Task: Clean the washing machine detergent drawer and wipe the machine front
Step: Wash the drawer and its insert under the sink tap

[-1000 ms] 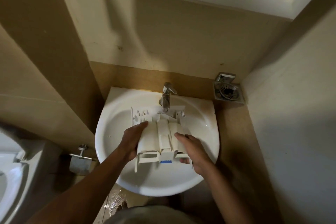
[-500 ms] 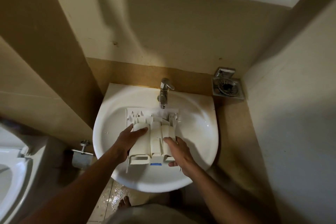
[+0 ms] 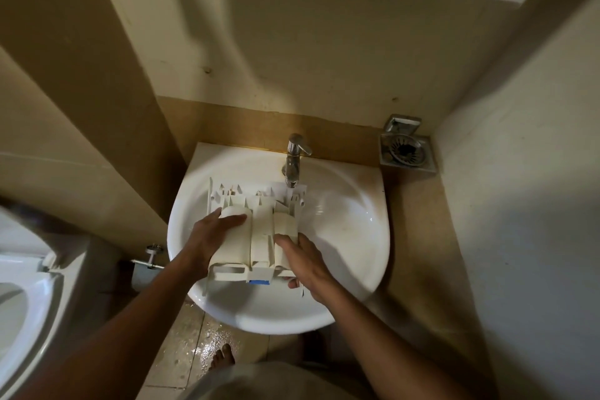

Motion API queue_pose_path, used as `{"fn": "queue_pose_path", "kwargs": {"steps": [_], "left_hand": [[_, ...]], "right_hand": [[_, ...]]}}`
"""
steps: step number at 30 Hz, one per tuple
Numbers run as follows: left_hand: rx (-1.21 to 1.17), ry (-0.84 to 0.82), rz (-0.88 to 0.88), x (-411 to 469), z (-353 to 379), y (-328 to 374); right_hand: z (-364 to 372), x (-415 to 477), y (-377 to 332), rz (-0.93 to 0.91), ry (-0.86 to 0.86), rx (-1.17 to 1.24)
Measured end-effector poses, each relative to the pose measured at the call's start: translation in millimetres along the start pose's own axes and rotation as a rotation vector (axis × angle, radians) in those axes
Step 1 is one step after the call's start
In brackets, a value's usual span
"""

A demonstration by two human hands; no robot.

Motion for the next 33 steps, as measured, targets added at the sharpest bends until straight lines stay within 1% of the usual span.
{"fn": "queue_pose_path", "kwargs": {"steps": [2,5,8,13,16,20,22,27,31,33], "left_hand": [[-0.008,0.024,-0.021,-1.4,-3.1,-3.1],[-0.029,0.013,-0.051,-2.5,-9.6,-6.6],[-0.025,0.019,-0.067,-3.7,-14.1,-5.0],[0.02,0.047,-0.037,-6.7,-9.6,1.1],[-0.006,0.048,-0.031,-7.1,-7.3,-3.5],[-0.059,-0.016,-0.063,-8.1,8.0,-16.9],[-0.02,-0.072,-0.077,-8.2,23.0,-18.5],[0.117,-0.204,-0.044,-5.1,71.6,-12.0],[0.09,-0.346,-0.101,-0.6,105.7,-15.1],[0.094,-0.378,-0.128,1.2,115.0,-16.3]], "right_hand": [[-0.2,-1.4,0.0,0.003,-0.007,-0.033],[2.0,-3.8,-4.9,-0.011,-0.007,-0.079],[4.0,-5.9,-10.8,-0.008,-0.031,-0.061],[3.3,-6.1,-8.4,0.009,-0.077,-0.037],[-2.2,-8.4,-12.3,-0.019,-0.071,-0.037],[-20.4,-14.4,-12.1,-0.064,0.062,-0.014],[-32.3,-18.0,-6.5,-0.074,0.136,0.003],[-69.2,-30.2,10.8,-0.036,0.281,0.029],[-95.2,-39.2,11.5,-0.052,0.383,-0.012],[-102.0,-41.8,6.1,-0.088,0.418,-0.042]]}}
Point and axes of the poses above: each hand's wrist, its own x-axis towards the middle knuckle, its own z-axis out of the palm, y = z × x, the point moved 8 cm from there along x, towards the middle knuckle, and after that the axes turned 3 degrees about x, right-handed, at the moved point
